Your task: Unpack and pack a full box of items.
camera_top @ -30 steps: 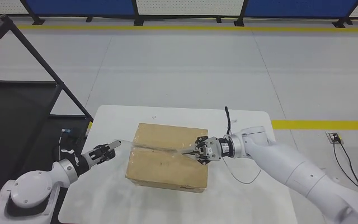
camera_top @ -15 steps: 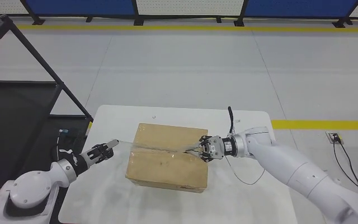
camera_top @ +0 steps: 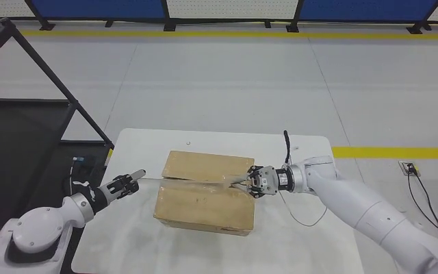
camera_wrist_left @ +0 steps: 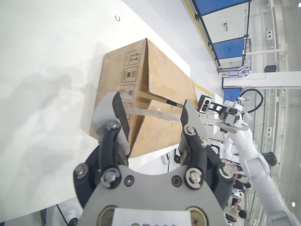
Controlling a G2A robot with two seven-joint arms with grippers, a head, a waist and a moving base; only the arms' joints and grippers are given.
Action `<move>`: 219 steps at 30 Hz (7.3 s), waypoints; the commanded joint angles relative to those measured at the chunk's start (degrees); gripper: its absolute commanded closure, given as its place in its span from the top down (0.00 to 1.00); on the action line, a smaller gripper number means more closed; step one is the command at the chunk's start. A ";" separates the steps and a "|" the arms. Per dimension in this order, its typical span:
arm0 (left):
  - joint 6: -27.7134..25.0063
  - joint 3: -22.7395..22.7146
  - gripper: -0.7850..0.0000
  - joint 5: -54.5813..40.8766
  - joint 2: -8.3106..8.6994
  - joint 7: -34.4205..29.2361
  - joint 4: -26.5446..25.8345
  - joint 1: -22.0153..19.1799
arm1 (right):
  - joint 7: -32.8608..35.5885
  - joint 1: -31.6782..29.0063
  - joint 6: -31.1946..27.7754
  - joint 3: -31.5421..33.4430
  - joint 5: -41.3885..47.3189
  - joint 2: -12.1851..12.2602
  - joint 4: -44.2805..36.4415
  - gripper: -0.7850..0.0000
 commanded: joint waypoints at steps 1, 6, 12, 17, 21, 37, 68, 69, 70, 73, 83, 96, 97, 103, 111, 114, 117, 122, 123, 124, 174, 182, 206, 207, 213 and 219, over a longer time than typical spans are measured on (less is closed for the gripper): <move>0.09 0.08 0.64 -0.07 0.08 0.01 0.10 -0.06 | -0.24 -0.29 0.25 0.58 -0.26 0.18 -0.29 0.00; 0.29 0.23 0.65 -0.16 0.27 0.05 0.22 -0.17 | -1.52 -1.06 1.52 2.08 -0.43 0.57 -0.48 0.00; 0.32 0.43 0.65 -0.21 0.47 0.38 0.27 -0.24 | -2.54 -2.19 2.54 4.27 -1.10 0.90 0.10 0.00; 0.58 0.14 0.67 -0.65 0.66 0.38 -0.22 -0.08 | -1.76 -3.25 1.76 6.30 -2.67 0.96 -0.19 0.00; 0.86 -1.31 0.69 -1.19 0.80 1.93 -1.67 0.92 | -1.35 -3.87 1.06 7.98 -4.17 1.08 -0.70 0.00; 2.69 -0.90 0.91 -2.93 0.97 2.81 -7.54 7.72 | 6.75 -3.93 -10.87 12.56 -21.78 1.21 -6.29 0.00; 3.20 3.97 1.00 -1.33 1.13 4.56 -11.11 8.91 | -2.32 -7.25 -19.62 21.74 -45.75 3.02 -15.89 1.00; 2.71 4.23 1.00 -0.85 1.20 3.75 -11.40 9.07 | -3.18 -7.44 -18.13 21.99 -46.31 3.15 -16.50 1.00; 2.29 4.40 1.00 -0.24 1.27 3.12 -11.61 9.18 | -3.71 -7.53 -16.88 22.19 -46.84 3.24 -17.12 1.00; 1.61 5.08 1.00 2.92 1.48 2.65 -12.49 9.53 | -4.66 -7.80 -15.01 22.57 -48.33 3.34 -18.41 1.00; 5.89 10.47 1.00 46.24 2.50 14.93 -17.12 13.09 | -3.83 -9.08 -15.06 24.12 -49.82 3.24 -18.79 1.00; 3.32 11.06 1.00 68.18 2.25 40.41 -12.86 18.22 | -2.07 -10.23 -15.33 26.22 -50.85 3.07 -17.68 1.00; 3.32 11.06 1.00 68.18 2.25 40.41 -12.86 18.22 | -1.91 -10.22 -15.30 26.28 -50.87 3.01 -17.59 1.00; 3.65 10.83 1.00 69.34 2.28 40.72 -12.61 18.15 | -0.88 -9.33 -15.35 26.00 -51.39 2.29 -16.46 1.00; 17.26 15.34 1.00 115.12 2.20 52.84 -1.25 16.79 | 0.61 -7.66 -14.93 24.98 -51.95 1.02 -14.15 1.00; 21.31 16.28 1.00 126.42 2.11 58.92 3.77 15.46 | 1.00 -7.26 -14.97 24.80 -52.01 0.62 -13.15 1.00; 21.80 17.82 1.00 130.46 1.84 63.68 7.10 13.53 | 1.42 -6.96 -15.02 24.69 -52.06 0.26 -12.44 1.00; 19.88 19.05 1.00 129.83 1.17 65.24 11.01 10.38 | 1.36 -6.79 -14.71 24.75 -52.12 -0.20 -11.74 1.00; 21.01 18.80 1.00 130.60 1.05 64.85 11.51 9.79 | 1.26 -6.84 -14.59 24.83 -52.14 -0.26 -11.64 1.00; 21.93 18.63 1.00 131.69 1.02 64.58 11.79 9.61 | 1.09 -6.92 -14.45 24.95 -52.10 -0.30 -11.53 1.00; -2.66 1.87 1.00 -35.80 -0.21 0.27 17.63 0.00 | 4.52 -7.40 -15.33 27.12 -53.56 -2.95 -6.37 1.00; -7.26 6.36 1.00 -33.61 -0.82 3.36 19.56 -2.37 | 4.87 -7.80 -15.25 27.65 -54.11 -3.10 -6.40 1.00; -16.37 8.47 1.00 -39.25 -1.82 3.05 18.33 -2.53 | 5.93 -8.96 -14.92 29.57 -55.42 -3.21 -6.26 1.00; -16.73 8.29 1.00 -39.62 -1.84 3.07 17.96 -2.39 | 6.02 -8.97 -14.93 29.60 -55.44 -3.23 -6.19 1.00; -15.67 8.47 1.00 -41.34 -2.01 3.64 15.75 -2.98 | 6.56 -8.89 -14.97 29.68 -55.72 -3.42 -5.77 1.00; -16.05 9.00 1.00 -36.72 -2.08 8.28 15.36 -4.60 | 6.82 -9.03 -15.04 29.86 -56.03 -3.54 -5.65 1.00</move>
